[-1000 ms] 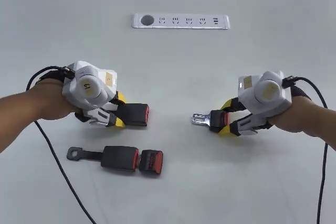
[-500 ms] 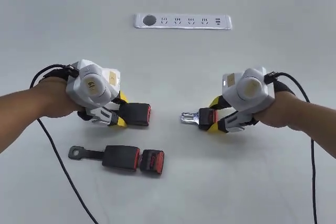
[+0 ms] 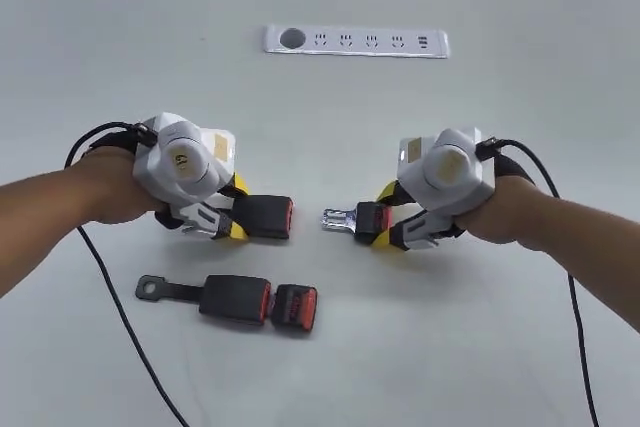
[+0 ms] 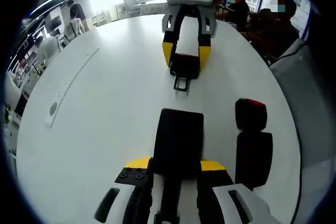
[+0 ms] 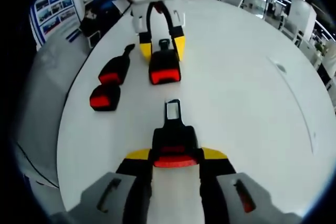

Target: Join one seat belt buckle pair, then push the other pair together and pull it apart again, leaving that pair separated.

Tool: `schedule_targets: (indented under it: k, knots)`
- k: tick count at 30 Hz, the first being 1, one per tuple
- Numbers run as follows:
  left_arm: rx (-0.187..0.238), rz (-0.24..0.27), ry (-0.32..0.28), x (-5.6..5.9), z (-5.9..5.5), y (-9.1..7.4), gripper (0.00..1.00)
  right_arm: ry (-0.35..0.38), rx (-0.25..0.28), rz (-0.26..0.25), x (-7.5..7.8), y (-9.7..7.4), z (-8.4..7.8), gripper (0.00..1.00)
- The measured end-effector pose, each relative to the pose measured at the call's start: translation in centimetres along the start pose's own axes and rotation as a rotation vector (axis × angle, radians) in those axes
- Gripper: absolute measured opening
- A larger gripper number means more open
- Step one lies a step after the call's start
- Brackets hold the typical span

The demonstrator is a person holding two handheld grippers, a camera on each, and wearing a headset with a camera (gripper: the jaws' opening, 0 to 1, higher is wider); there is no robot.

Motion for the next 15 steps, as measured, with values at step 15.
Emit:
schedule_targets:
  k: [15]
  knots:
    - [-0.005,0.006,-0.007,-0.1,0.1,0.1,0.33,-0.025,0.019,0.031,-0.2,2.7,2.6,0.34]
Point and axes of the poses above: the centre of the closed fingertips' face, and the gripper's own axes: y roughly forward along the fingers, x roughly to its right, z roughly out of its top, the point moved 7 cm from there along -y, roughly backward along the fingers, and after that the axes turned 15 degrees about x, right-handed, at the moved point
